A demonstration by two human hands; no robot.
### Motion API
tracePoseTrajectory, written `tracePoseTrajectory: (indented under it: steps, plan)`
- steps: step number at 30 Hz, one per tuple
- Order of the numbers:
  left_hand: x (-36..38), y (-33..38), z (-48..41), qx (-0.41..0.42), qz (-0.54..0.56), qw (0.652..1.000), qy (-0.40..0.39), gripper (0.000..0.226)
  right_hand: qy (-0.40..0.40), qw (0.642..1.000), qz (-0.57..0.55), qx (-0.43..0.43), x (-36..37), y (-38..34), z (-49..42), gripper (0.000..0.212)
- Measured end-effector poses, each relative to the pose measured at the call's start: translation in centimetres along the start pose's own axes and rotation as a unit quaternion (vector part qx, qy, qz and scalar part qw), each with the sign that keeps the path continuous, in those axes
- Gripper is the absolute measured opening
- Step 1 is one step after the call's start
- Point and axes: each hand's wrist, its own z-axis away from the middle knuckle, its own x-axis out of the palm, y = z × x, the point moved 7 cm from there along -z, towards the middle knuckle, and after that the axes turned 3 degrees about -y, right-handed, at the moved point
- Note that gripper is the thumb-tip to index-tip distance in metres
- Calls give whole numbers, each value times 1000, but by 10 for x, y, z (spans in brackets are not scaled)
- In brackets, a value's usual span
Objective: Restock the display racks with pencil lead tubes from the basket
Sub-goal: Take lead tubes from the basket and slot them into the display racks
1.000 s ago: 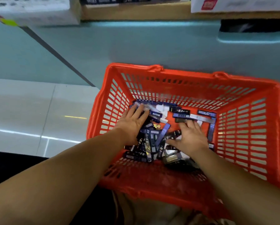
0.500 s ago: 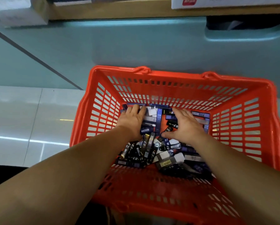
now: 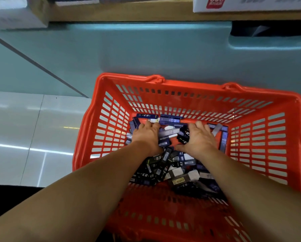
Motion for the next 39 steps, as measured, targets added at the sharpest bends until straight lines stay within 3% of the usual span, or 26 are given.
tracePoseTrajectory:
  steps: [8, 15, 24, 29, 34, 39]
  plan:
    - [2, -1, 2, -4, 46, 999, -21, 91, -24, 990, -134, 41, 5, 13, 0, 66]
    - [1, -3, 5, -13, 84, 996, -33, 65, -53, 951, -283, 108, 17, 27, -1, 47]
    - [-2, -4, 15, -19, 126, 990, -54, 59, -37, 944, -314, 96, 19, 26, 0, 21]
    - [-12, -12, 27, -22, 192, 980, -37, 52, -65, 962, -256, 66, 18, 16, 5, 32]
    - [-17, -16, 43, -7, 350, 936, -24, 34, -47, 968, -234, 73, 25, 8, 4, 31]
    - [-20, -20, 55, -9, 460, 887, -32, 30, -59, 964, -249, 76, 25, 7, 3, 27]
